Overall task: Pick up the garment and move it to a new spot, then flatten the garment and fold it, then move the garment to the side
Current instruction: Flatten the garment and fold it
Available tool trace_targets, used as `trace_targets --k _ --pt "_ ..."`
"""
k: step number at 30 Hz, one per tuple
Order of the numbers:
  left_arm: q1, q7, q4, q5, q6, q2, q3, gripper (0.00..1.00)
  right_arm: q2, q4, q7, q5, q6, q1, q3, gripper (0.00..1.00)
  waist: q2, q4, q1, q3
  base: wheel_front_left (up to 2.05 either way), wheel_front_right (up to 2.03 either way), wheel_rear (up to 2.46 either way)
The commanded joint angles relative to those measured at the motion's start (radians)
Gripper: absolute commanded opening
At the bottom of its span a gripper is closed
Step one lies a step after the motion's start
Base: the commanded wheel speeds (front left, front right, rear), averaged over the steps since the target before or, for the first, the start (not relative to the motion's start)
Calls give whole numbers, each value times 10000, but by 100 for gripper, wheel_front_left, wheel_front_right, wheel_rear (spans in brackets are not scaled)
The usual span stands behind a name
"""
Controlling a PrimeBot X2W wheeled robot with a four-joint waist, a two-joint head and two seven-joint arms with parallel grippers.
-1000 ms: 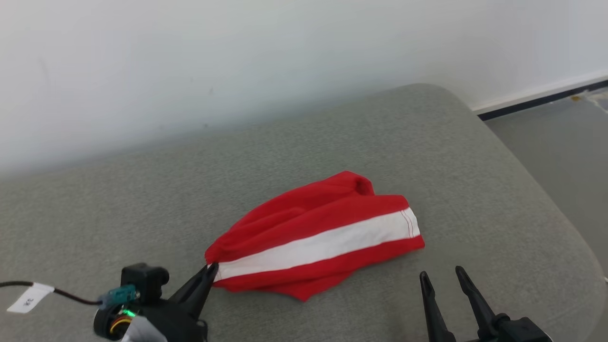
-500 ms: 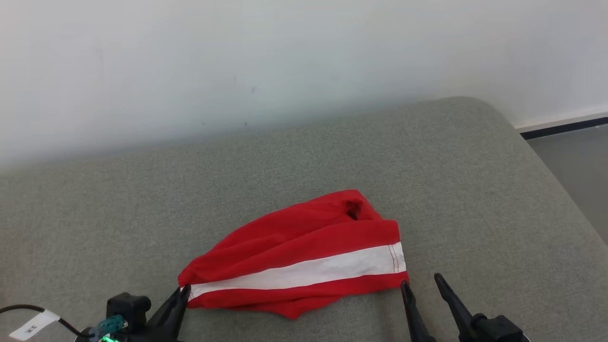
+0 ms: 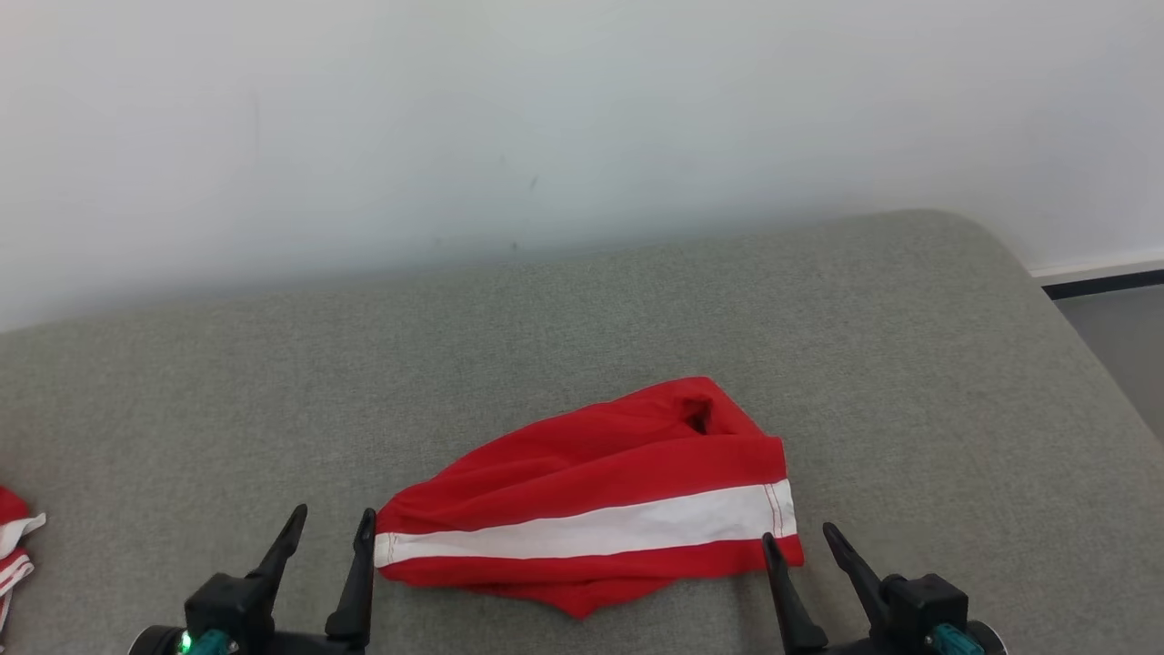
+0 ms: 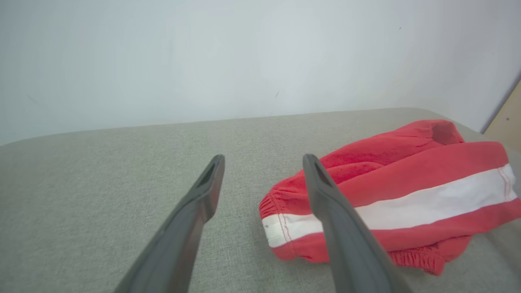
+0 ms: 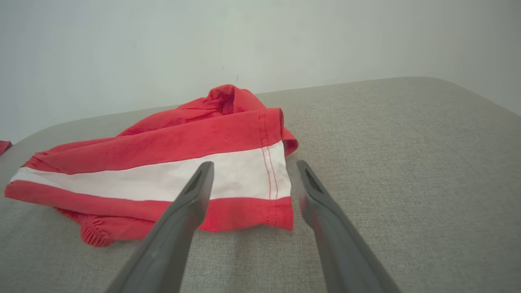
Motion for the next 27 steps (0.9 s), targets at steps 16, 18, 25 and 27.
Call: trace_targets --k 16,18,25,27 --pt "1339 -28 -1312 2448 -642 -1597 1752 100 -114 3087 -9 12 -22 -1868 -771 100 0 1037 0 104 0 0 0" --pt "1433 -28 -1308 2596 -716 -1722 1874 100 -106 3244 -9 84 -22 -1927 -701 100 0 1065 0 105 0 0 0" --pt "1525 -28 -1145 2931 -950 -2032 2151 100 -176 3454 -9 116 -22 -2029 -478 10 0 1134 0 93 0 0 0" --pt "1532 -28 -1111 2999 -997 -2086 2247 100 -202 3421 -9 141 -22 -2001 -424 10 0 1120 0 92 0 0 0"
